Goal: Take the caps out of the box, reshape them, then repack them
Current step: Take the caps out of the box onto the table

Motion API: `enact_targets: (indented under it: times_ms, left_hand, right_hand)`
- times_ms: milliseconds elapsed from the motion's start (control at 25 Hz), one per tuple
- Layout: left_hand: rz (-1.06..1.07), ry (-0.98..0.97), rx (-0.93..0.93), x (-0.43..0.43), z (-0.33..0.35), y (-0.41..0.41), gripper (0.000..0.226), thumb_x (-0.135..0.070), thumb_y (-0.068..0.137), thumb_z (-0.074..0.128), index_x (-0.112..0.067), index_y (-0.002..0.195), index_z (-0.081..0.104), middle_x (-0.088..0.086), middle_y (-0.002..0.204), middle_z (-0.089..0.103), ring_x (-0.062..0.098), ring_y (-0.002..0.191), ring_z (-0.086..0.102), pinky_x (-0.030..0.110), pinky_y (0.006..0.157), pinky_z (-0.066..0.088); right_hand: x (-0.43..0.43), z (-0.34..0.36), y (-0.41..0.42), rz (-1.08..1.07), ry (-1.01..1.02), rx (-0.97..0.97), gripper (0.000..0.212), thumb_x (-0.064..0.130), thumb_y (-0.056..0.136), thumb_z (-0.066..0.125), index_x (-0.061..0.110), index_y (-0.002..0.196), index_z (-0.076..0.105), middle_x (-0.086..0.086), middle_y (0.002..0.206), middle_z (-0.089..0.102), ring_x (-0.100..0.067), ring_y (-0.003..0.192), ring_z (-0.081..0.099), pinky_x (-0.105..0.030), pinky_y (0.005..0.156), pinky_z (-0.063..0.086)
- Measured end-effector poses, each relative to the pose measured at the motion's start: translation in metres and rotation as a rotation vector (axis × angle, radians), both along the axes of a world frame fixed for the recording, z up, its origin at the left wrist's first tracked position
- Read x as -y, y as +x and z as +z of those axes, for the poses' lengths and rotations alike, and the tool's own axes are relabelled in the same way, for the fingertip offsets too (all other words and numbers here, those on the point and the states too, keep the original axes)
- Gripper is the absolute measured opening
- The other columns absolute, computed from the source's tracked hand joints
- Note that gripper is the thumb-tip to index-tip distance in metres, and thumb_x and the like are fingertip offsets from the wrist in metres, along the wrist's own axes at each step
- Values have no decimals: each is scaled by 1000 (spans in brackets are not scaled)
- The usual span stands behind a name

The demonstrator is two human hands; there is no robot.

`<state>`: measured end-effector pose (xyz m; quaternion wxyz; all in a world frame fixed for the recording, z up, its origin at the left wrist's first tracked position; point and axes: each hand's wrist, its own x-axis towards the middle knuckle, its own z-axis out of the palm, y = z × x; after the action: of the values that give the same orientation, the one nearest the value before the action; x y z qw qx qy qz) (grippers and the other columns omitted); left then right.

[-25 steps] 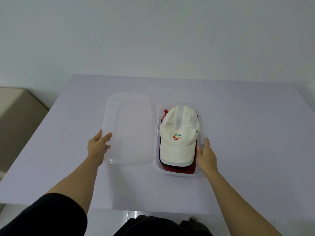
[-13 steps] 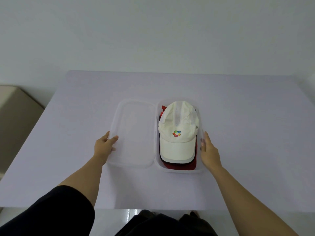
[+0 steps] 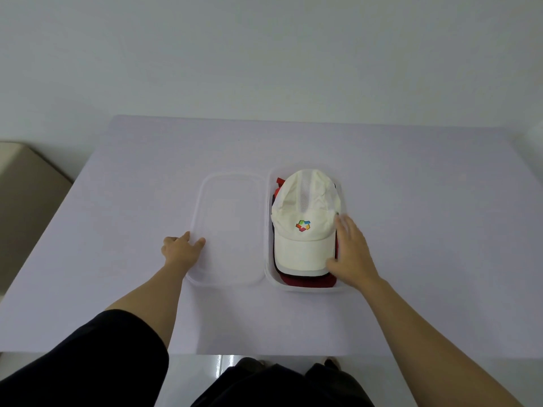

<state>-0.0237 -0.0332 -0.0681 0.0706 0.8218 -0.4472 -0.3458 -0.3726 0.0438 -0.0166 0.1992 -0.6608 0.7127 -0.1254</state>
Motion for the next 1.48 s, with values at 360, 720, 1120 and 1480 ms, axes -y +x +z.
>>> enact_targets:
  times_ms: [360, 720, 1120, 1480]
  left_hand:
    - [-134, -550, -172, -3, 47, -108, 50, -25, 98, 43, -4, 142, 36, 14, 145, 37, 28, 135, 33, 38, 111, 29]
    - [-239, -218, -378, -24, 53, -164, 56, -28, 102, 24, -20, 152, 0, 20, 120, 57, 30, 103, 54, 33, 86, 39]
    - [-165, -112, -382, -18, 58, -160, 33, -16, 99, 24, 3, 120, 40, 27, 121, 52, 33, 88, 48, 32, 72, 36]
    - [-154, -57, -393, -11, 63, -163, 42, -8, 93, 29, -1, 134, 36, 21, 133, 47, 35, 109, 49, 38, 87, 42]
  right_hand:
    - [6, 4, 6, 248, 272, -237, 123, 27, 65, 70, 21, 146, -23, -9, 152, -35, -31, 146, 4, -40, 118, 14]
    - [-10, 21, -2, 341, 180, -95, 78, 27, 88, 49, 23, 151, 3, 0, 160, -8, -15, 100, 52, -29, 81, 48]
    - [1, 12, 31, 68, -84, -239, 72, 1, 85, 49, 19, 149, 21, -19, 144, 34, -36, 112, 49, -43, 80, 50]
    - [14, 38, 0, 66, -384, -120, 82, -19, 59, 55, 4, 138, 44, -26, 141, 45, -43, 67, 65, -36, 43, 49]
